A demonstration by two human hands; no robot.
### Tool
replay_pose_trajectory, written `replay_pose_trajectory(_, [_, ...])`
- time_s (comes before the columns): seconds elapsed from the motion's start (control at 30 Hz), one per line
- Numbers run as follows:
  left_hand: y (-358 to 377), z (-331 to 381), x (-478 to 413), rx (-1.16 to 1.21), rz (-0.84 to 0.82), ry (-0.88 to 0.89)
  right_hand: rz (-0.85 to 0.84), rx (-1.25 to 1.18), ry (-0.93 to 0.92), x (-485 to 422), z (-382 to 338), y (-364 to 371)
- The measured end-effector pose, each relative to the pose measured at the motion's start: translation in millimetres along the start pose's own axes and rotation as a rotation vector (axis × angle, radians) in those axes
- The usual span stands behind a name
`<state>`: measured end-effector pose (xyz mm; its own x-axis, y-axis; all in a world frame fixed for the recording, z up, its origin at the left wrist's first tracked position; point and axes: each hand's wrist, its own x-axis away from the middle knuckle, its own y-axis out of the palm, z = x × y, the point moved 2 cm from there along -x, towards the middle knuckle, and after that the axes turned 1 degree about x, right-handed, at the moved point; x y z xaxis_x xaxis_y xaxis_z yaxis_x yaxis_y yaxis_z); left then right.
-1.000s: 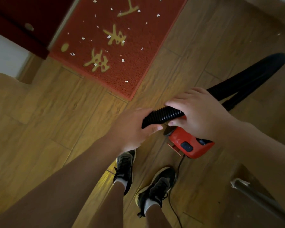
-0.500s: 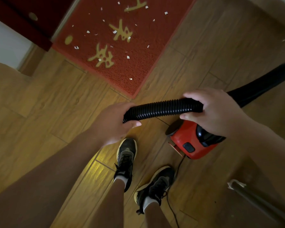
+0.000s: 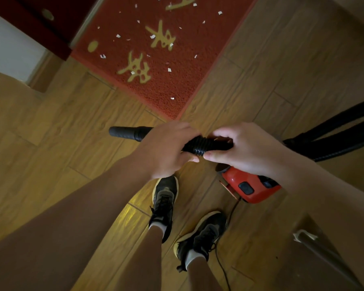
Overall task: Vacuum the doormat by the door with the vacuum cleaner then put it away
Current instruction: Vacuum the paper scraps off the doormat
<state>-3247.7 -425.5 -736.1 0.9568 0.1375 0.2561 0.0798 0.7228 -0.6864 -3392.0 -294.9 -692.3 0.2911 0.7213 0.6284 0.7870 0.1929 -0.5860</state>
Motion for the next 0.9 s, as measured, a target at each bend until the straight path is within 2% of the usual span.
replay_pose_trajectory(0.17, [12,3,-7,-0.001,0.024,0.02,-0.014,-0.152,0.005,11,13,16])
replay_pose_trajectory(0.37, [24,3,-12,0.041,0.066,-0.085,0.225,-0.36,0.148,27,35,50])
replay_pose_trajectory(0.47, [26,5,-12,0.147,0.083,-0.168,0.296,-0.457,0.216,35,40,69])
replay_pose_trajectory(0.57, [25,12,-15,0.158,0.136,-0.258,0.345,-0.557,0.258,44,40,85])
replay_pose_trajectory(0.7, [30,15,-24,0.152,0.162,-0.451,0.396,-0.521,0.269,58,38,103])
replay_pose_trajectory(0.9, [49,20,-32,0.317,0.205,-0.661,0.49,-0.542,0.277,72,46,115])
